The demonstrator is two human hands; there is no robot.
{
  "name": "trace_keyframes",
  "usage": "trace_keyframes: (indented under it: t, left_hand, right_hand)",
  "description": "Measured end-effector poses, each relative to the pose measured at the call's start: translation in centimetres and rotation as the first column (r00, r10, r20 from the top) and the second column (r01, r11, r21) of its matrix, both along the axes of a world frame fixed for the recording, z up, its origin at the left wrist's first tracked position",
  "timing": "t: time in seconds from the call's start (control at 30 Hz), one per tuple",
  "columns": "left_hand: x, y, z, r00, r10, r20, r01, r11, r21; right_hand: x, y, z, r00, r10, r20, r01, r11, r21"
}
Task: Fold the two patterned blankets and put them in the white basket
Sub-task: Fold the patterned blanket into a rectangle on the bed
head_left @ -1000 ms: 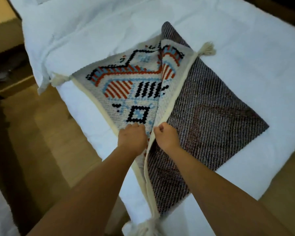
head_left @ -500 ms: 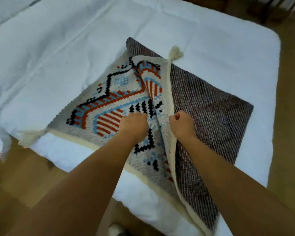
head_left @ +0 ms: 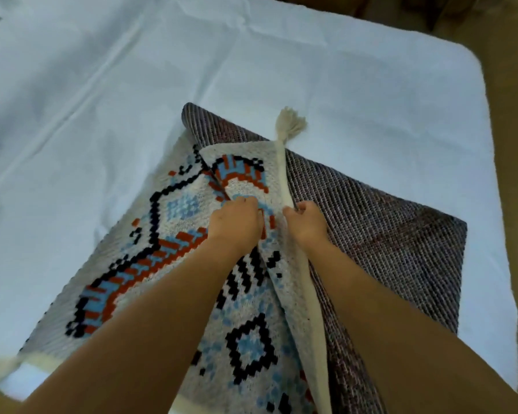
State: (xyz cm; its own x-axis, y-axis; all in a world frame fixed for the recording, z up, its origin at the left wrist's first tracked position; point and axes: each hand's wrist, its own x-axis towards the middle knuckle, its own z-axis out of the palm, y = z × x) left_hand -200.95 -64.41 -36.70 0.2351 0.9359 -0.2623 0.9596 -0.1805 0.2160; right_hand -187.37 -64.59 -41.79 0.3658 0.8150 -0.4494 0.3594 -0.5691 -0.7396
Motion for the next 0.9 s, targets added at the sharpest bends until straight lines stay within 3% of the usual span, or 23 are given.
trace_keyframes:
  t: [0.17,0.27,0.4,0.47,0.53,0.6,0.7,0.8,0.9]
  left_hand:
    - [-0.8,3.0,-2.0,0.967,0.158,0.198,-0.144,0.986,-0.081]
    - [-2.6,3.9,-2.5,0.972,0.148,0.184,-0.133,0.987,-0.093]
    - [-5.9,4.5,-3.0,0.94,0.236,0.246,-0.231,0.972,-0.047]
    - [-7.5,4.5,-3.0,0.859,0.375,0.35,-0.375,0.924,-0.071]
    - [-8.9,4.3,-2.6,0.676,0.564,0.473,-0.532,0.819,-0.217]
    - [-11.0,3.8,-2.2,0.512,0.672,0.535,-0.592,0.727,-0.347]
    - [-14.9,1.6,-2.6,0.518,0.697,0.497,-0.594,0.71,-0.378]
    - [-19.6,-0.9,-3.5,0.505,0.75,0.427,-0.635,0.658,-0.405]
    - [-23.3,-3.4,-3.7,0.615,0.726,0.309,-0.601,0.685,-0.412]
  right_hand:
    - [-2.1,5.8,-1.2,0.994,-0.094,-0.058,0.093,0.996,-0.017]
    - [-4.4,7.5,-1.2,0.981,-0.14,-0.137,0.141,0.99,0.0]
    - [-8.7,7.0,-0.7,0.99,0.139,0.014,-0.14,0.982,0.125]
    - [-11.0,5.8,-0.6,0.947,0.306,0.092,-0.316,0.94,0.125]
    - [-13.4,4.1,-0.5,0.875,0.472,0.107,-0.483,0.865,0.133]
    - [-16.0,2.1,-0.6,0.754,0.618,0.222,-0.647,0.758,0.088]
    - [-19.8,-1.1,-0.7,0.537,0.724,0.433,-0.787,0.615,-0.052]
    - [-23.6,-4.5,-0.7,0.399,0.78,0.483,-0.865,0.495,-0.084]
    - [-27.2,-7.5,-1.2,0.208,0.836,0.508,-0.931,0.329,-0.16]
